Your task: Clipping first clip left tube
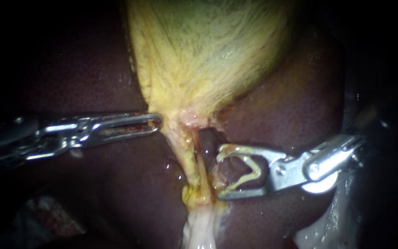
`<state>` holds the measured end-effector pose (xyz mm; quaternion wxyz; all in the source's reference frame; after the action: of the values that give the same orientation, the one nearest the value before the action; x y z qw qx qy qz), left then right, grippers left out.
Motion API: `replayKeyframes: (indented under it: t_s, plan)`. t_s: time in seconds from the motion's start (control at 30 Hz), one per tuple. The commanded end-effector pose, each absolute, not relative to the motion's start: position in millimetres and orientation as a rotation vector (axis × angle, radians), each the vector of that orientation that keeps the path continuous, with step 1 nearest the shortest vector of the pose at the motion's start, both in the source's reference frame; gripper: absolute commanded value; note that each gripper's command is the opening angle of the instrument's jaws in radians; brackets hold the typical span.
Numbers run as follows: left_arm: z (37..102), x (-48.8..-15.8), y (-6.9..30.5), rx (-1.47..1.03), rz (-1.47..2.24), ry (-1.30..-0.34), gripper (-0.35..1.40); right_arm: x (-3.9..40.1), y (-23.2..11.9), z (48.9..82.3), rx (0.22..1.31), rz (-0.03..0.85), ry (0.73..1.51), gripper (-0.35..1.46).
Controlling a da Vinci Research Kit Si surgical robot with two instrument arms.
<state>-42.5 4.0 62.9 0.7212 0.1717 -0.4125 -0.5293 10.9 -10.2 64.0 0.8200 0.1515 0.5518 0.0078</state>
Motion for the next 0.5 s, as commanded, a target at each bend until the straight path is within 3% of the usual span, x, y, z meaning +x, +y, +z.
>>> replayKeyframes:
  t_s: [0.03, 0.5]
  plan:
    - [62.8, -42.5, 3.9, 0.379, -1.171, -0.911, -0.35, 11.4, -10.3, 64.3, 0.325, 0.019, 1.175, 0.60]
    - [61.6, -42.2, 3.5, 0.380, -1.172, -0.911, -0.35, 13.6, -9.9, 69.6, 0.338, 0.022, 1.123, 0.60]
